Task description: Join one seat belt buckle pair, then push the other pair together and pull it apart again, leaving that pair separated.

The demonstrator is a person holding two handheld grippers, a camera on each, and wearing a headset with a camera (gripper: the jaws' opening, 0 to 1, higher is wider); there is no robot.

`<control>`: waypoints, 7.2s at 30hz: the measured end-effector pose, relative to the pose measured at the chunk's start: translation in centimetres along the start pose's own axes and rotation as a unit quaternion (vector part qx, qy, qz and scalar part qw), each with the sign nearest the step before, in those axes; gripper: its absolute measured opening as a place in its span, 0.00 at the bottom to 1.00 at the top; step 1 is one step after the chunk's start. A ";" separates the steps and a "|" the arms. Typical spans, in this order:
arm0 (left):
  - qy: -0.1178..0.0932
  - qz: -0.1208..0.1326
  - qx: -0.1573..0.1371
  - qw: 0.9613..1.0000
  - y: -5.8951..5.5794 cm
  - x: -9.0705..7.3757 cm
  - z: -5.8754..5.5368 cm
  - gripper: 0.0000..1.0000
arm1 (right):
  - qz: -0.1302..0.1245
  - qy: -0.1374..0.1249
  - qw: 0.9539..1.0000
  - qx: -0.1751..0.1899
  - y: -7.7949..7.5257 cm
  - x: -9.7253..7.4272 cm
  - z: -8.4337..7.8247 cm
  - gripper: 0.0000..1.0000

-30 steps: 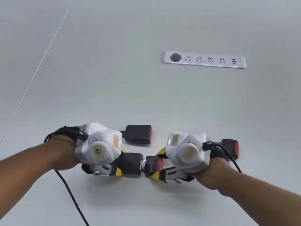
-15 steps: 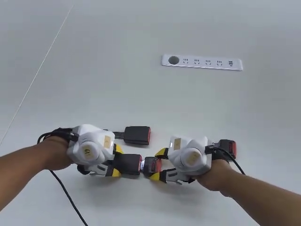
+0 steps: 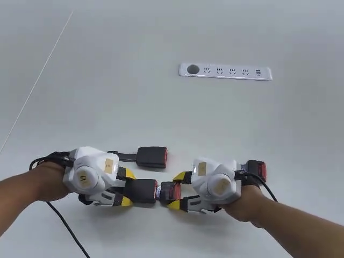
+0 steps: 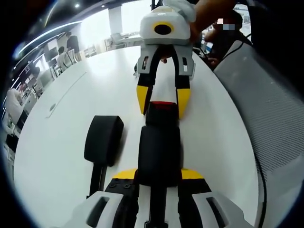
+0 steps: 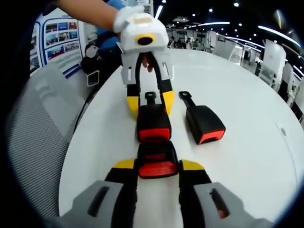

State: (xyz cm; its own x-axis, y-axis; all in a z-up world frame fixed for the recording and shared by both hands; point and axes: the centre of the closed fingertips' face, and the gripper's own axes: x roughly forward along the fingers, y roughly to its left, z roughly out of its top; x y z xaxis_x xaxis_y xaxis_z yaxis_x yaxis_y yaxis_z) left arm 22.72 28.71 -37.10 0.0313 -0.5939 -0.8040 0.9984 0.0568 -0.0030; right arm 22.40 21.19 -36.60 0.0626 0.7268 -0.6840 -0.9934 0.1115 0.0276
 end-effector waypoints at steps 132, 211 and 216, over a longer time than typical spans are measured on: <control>-0.026 0.008 -0.045 0.999 8.6 1.8 3.7 0.46 | -0.067 0.064 0.990 0.106 -8.9 -14.6 -13.4 0.58; 0.010 -0.038 0.026 0.999 8.1 2.3 3.6 0.34 | -0.016 -0.008 0.999 0.042 -9.3 -5.7 -5.6 0.35; 0.013 -0.038 0.027 0.999 8.1 2.3 3.6 0.34 | -0.012 -0.012 0.999 0.038 -9.2 -4.8 -4.8 0.35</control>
State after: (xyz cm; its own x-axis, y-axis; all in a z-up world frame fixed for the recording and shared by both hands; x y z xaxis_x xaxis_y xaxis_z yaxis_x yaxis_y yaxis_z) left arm 31.06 24.95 -36.85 -0.0456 -0.5736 -0.8179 0.9989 -0.0313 -0.0338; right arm 30.81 13.37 -37.05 0.0892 0.7395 -0.6672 -0.9815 0.1790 0.0672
